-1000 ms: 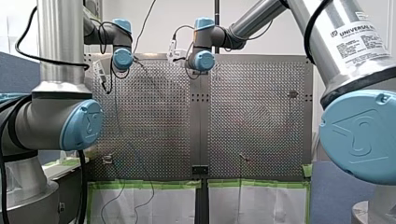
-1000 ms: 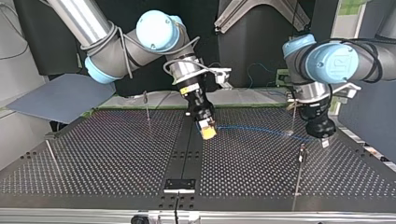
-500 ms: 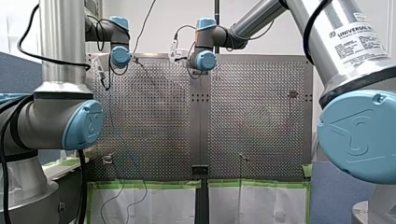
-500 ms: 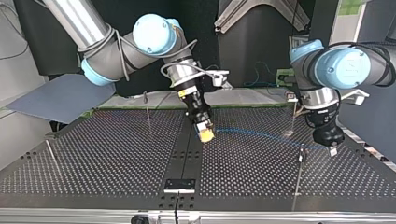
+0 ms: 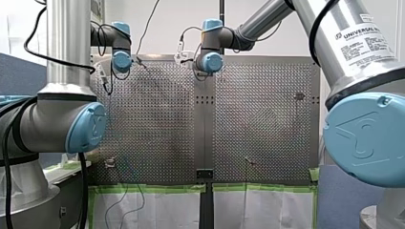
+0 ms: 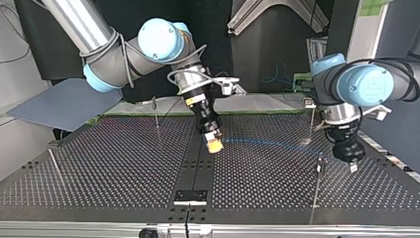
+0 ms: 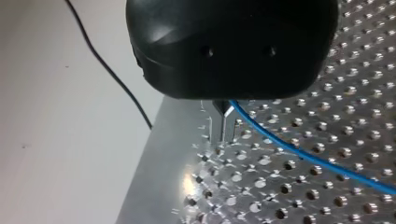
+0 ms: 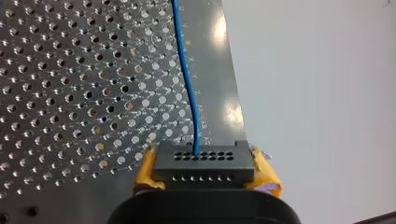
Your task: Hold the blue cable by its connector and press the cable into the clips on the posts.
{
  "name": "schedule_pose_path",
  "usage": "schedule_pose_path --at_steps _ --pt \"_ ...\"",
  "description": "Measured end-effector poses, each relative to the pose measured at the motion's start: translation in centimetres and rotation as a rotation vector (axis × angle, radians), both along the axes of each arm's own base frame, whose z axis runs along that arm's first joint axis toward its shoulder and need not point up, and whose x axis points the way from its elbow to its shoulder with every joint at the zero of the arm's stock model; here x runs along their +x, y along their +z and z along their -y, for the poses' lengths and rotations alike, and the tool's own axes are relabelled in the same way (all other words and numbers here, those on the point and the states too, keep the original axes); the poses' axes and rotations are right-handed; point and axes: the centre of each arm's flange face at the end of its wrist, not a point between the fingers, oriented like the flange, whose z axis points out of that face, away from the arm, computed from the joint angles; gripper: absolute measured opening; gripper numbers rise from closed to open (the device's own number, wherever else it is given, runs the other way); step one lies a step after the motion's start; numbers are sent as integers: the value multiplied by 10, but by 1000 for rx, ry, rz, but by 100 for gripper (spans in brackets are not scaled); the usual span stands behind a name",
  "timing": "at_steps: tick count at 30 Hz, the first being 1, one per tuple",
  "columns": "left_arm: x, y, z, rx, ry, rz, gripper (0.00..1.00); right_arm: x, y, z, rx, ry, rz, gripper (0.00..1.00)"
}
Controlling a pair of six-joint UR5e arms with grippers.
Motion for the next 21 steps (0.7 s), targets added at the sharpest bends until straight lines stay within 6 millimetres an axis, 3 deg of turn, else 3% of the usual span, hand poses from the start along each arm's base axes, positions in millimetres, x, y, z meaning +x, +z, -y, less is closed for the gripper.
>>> schedule_pose_path --at_steps 13,21 --pt "19 -1 -9 -8 -20 6 0 -10 -2 16 4 -33 0 0" --pt "37 9 -12 -16 -32 30 0 -19 -4 32 4 -61 1 0"
